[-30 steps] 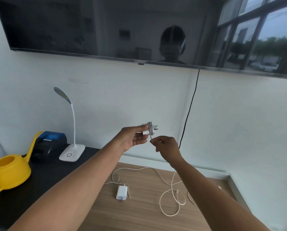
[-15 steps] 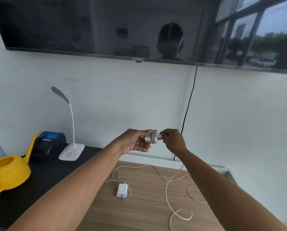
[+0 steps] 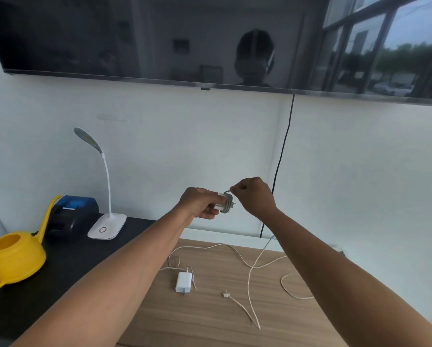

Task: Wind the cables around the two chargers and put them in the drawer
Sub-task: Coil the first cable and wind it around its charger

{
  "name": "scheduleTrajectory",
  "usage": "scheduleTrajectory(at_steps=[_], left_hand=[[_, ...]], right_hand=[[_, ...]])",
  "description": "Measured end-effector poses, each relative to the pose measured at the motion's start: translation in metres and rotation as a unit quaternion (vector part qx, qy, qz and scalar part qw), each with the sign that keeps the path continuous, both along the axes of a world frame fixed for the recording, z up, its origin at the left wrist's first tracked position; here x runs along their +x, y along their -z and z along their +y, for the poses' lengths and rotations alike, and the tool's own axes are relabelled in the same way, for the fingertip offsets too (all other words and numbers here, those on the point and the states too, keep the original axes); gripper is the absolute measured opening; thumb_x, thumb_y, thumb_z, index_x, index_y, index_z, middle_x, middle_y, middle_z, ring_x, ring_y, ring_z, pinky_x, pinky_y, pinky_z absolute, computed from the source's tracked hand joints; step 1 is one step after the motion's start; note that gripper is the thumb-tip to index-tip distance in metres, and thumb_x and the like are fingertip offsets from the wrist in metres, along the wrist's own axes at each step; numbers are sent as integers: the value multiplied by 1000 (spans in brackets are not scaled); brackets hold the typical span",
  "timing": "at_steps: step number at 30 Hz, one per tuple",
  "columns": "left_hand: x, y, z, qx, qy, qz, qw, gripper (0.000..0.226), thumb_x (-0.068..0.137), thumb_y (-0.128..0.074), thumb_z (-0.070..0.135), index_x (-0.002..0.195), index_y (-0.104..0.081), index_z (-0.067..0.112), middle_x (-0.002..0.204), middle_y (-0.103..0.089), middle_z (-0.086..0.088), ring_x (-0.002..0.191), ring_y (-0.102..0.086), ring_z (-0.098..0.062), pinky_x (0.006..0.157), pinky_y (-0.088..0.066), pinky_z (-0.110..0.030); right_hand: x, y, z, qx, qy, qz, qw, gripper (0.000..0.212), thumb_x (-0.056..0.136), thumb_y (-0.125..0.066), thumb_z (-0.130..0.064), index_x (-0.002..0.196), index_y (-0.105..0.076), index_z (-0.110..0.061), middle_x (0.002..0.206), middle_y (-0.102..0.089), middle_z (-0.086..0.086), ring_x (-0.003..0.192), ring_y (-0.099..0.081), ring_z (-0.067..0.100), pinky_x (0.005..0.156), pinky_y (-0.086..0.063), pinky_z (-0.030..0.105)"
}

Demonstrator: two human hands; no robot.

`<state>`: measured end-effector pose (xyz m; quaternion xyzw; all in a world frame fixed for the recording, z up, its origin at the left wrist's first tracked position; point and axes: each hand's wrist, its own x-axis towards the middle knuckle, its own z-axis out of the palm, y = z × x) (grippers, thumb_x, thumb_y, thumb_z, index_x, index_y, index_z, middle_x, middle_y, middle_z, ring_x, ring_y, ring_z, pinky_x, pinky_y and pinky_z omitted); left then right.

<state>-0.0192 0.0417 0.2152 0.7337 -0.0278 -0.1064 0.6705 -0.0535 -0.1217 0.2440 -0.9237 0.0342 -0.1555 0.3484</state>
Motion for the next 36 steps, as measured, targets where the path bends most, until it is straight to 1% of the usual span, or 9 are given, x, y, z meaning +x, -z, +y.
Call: scheduleTrajectory(at_steps=[8, 12, 14, 19, 22, 26, 29, 32, 36], left_hand=[[2, -1, 4, -111, -50, 38, 992, 32, 72, -85, 17, 94, -69, 1, 86, -70, -17, 69, -72, -26, 66, -62, -33], [0, -4, 2, -170, -68, 52, 982, 32, 76, -82, 16, 99, -69, -1, 80, -73, -16, 68, -73, -24, 62, -61, -31], [-1, -5, 1, -189, -69, 60, 978, 30, 77, -82, 17, 97, -70, 0, 77, -74, -14, 68, -73, -23, 59, -60, -31], [-6, -8, 2, -228, -52, 87, 968, 21, 80, -80, 22, 92, -73, 7, 83, -72, -12, 66, -71, -17, 55, -58, -26], [-10, -9, 1, -237, -21, 100, 966, 22, 80, -79, 25, 94, -73, 9, 86, -71, -11, 62, -69, -12, 54, -57, -24], [-11, -13, 4, -241, 0, 109, 965, 28, 81, -78, 27, 99, -70, 7, 87, -71, -14, 60, -68, -12, 55, -58, -25], [-12, -18, 7, -233, 21, 108, 966, 26, 82, -77, 25, 97, -69, 5, 80, -72, -14, 62, -69, -15, 58, -59, -27], [-14, -19, 8, -217, 48, 108, 969, 26, 82, -76, 23, 99, -70, 4, 80, -72, -12, 66, -71, -17, 59, -60, -28], [-15, -19, 8, -167, 79, 92, 979, 31, 79, -77, 23, 102, -70, 4, 84, -72, -13, 69, -71, -19, 63, -61, -30]], right_hand=[[-10, 12, 10, 19, -2, -19, 1000, 23, 85, -56, -25, 65, -60, -14, 59, -56, 0, 57, -47, 18, 54, -37, 26], [-15, 21, 14, 47, -12, -17, 999, 23, 86, -59, -32, 75, -70, -14, 68, -67, 5, 65, -59, 23, 61, -45, 29], [-17, 25, 14, 82, -18, -13, 996, 21, 86, -60, -33, 77, -72, -18, 66, -68, 2, 67, -62, 19, 62, -46, 29], [-15, 34, 10, 154, -33, -6, 987, 16, 88, -64, -35, 83, -74, -24, 60, -64, -7, 55, -56, 3, 59, -42, 24], [-13, 37, 7, 185, -43, -7, 982, 17, 88, -66, -39, 81, -75, -26, 57, -62, -6, 45, -46, 0, 57, -37, 24], [-11, 36, 1, 202, -57, -3, 978, 16, 87, -68, -38, 83, -76, -25, 56, -59, -6, 46, -46, -1, 57, -36, 23], [-9, 36, -5, 217, -64, -3, 974, 16, 88, -69, -33, 86, -76, -20, 56, -54, -2, 45, -43, 0, 53, -35, 18], [-7, 35, -10, 218, -58, -11, 974, 16, 89, -68, -25, 73, -72, -26, 54, -51, -2, 42, -40, 1, 46, -31, 12], [0, 30, -19, 182, -24, -17, 983, 28, 89, -66, -21, 63, -65, -31, 52, -52, -6, 47, -44, 2, 54, -34, 23]])
